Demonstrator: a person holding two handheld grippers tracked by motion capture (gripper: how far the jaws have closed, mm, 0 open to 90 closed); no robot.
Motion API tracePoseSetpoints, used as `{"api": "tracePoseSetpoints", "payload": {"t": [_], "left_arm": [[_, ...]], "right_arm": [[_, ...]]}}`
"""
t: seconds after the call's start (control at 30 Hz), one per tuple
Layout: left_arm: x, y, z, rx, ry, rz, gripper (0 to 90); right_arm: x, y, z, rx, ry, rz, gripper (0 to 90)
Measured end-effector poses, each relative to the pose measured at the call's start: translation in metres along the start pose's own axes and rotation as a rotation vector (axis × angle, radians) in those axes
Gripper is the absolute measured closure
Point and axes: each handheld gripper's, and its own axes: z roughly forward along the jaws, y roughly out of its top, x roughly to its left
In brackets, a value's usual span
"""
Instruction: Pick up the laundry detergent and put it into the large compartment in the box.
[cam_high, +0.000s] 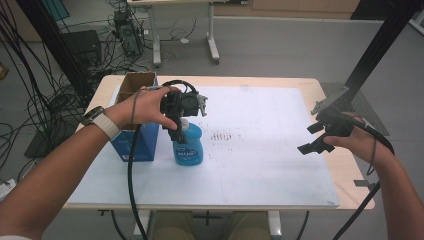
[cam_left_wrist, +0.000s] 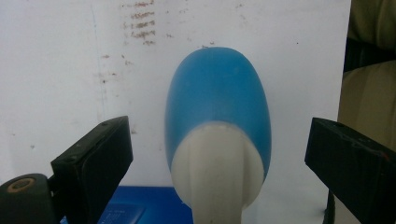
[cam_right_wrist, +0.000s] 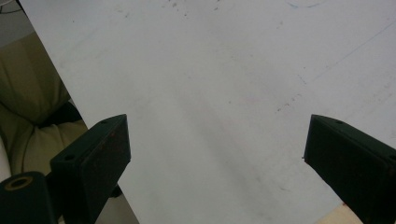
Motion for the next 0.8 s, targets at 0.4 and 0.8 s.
{"api": "tracePoseSetpoints", "payload": {"t": [0.4, 0.8], "left_arm": [[0.0000, 0.0002, -0.0002, 0.000, 0.001, 0.002, 7.9], [0.0003, -0.0005, -0.0002, -0.002, 0.003, -0.003, 7.9]], "right_arm": [[0.0002, 0.0011, -0.0004, -0.004, 0.001, -0.001, 7.0], [0.0000, 0.0007, -0.0003, -0.003, 0.000, 0.000, 7.0]]}}
